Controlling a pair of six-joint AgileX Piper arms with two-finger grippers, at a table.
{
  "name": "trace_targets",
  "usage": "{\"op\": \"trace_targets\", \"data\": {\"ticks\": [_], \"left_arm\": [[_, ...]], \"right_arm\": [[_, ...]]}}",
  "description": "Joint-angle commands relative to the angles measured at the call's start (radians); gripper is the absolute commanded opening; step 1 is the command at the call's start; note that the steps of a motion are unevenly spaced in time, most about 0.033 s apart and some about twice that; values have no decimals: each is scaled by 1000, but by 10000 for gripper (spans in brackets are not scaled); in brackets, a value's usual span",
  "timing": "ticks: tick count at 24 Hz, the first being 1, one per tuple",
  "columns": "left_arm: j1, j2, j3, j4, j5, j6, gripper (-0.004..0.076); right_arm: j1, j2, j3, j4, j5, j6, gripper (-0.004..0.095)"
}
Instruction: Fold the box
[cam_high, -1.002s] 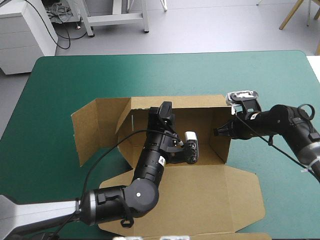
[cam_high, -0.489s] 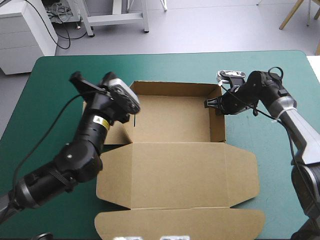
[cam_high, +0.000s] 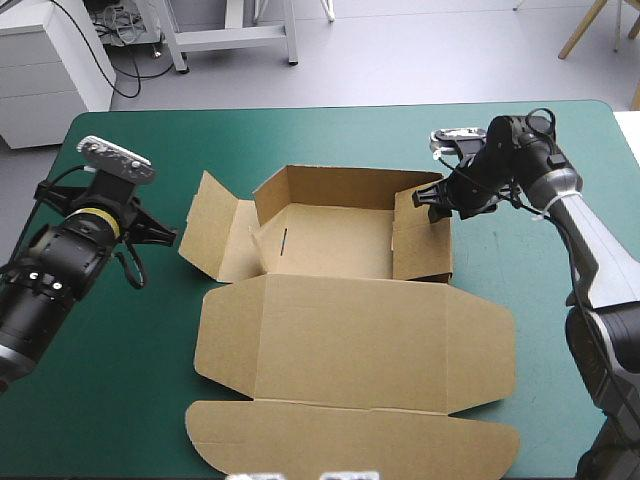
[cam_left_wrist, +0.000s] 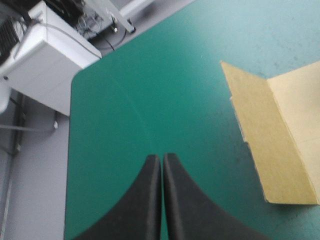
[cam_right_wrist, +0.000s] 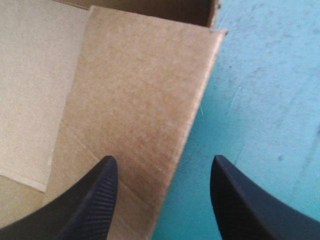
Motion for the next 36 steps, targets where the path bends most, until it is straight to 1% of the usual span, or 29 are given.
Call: {"op": "trace_targets", "data": {"ticks": [1,2,3,4,5,6,7,8,11,14,16,17,19,24,27,28,30,32,35,36], "left_arm": [[164,-25,-35,-217,-61,156,0],[256,-25,-35,-356,-56,222,0],[304,-25,-35,-420,-54,259,0],[392,-21,-35,-550,-48,311,0],[432,-19,-35,-599,-44,334,0],[503,-10,-35,-714,-19,389,0],[527,-7,-35,-756,-5,412,0],[577,5,-35,-841,31,450,0],[603,30,-35,-910,82,459,0],[603,32,-33,-926,94,485,0],[603,32,-33,-938,95,485,0],[603,32,-33,-954,95,485,0],[603,32,-33,-968,95,485,0],[603,32,-33,-973,95,485,0],[603,32,-33,-973,98,485,0],[603,32,-33,-973,103,485,0],[603,32,-32,-973,103,485,0],[603,32,-32,-973,103,485,0],[603,32,-32,-970,103,485,0],[603,32,-32,-966,101,485,0]], "right_arm": [[-3,-68,-109,-51,34,10,540],[-3,-88,-149,-54,34,11,540],[-3,-97,-168,-54,34,8,540],[-3,-122,-195,-54,34,3,540],[-3,-131,-200,-50,34,-9,540],[-3,-155,-203,-45,34,-31,540],[-3,-165,-201,-45,34,-7,540],[-3,-184,-191,-45,34,58,540],[-3,-188,-129,-40,34,76,540],[-3,-174,-29,-10,28,80,539],[-3,-149,35,40,-19,75,539],[-3,-134,66,62,-63,75,539],[-3,-109,78,77,-84,71,540],[-3,-43,78,87,-86,71,539],[-3,-15,78,87,-83,71,516],[-3,-10,78,87,-83,67,494],[-3,0,78,87,-83,62,416],[-3,4,78,87,-80,60,297],[-3,4,78,87,-80,39,19],[-3,4,78,87,-80,39,-12]]}}
